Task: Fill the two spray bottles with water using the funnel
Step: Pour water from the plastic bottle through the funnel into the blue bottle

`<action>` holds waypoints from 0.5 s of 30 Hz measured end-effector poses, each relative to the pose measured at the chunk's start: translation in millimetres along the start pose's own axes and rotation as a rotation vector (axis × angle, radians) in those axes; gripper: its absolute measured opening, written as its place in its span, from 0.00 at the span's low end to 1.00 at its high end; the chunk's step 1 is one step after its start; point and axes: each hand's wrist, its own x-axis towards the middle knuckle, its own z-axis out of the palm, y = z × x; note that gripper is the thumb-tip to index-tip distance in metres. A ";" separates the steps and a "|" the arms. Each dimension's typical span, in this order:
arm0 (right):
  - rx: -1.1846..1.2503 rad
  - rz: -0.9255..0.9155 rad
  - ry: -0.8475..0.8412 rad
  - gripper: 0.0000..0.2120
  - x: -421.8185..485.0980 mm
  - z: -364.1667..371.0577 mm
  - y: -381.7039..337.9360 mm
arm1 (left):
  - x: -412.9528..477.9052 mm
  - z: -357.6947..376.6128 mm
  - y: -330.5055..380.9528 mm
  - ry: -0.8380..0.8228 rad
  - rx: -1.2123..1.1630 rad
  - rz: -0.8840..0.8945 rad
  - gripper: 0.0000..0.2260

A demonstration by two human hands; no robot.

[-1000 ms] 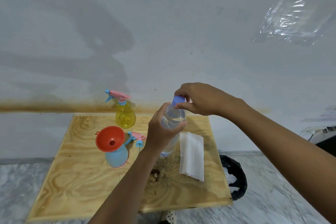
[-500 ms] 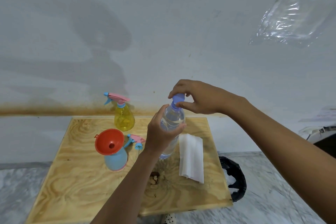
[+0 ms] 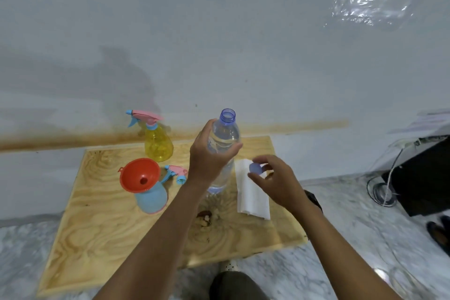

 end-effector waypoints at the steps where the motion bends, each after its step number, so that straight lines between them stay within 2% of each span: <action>1: -0.011 0.025 -0.026 0.15 -3.6 11.9 11.2 | -0.3 -0.8 2.0 0.000 -0.011 -0.015 0.26; 4: -0.089 0.129 -0.100 0.15 -7.5 46.2 36.9 | -0.9 -2.5 6.6 -0.028 -0.050 -0.059 0.25; 8: -0.216 0.180 -0.185 0.13 -4.3 86.7 61.6 | -0.2 -3.1 6.4 -0.074 -0.050 -0.062 0.27; 12: -0.345 0.151 -0.212 0.10 1.0 113.3 75.6 | -0.8 -1.8 6.0 -0.075 -0.073 -0.117 0.29; 15: -0.457 0.097 -0.213 0.09 4.6 124.9 81.8 | -2.0 -1.8 9.5 -0.093 -0.121 -0.158 0.27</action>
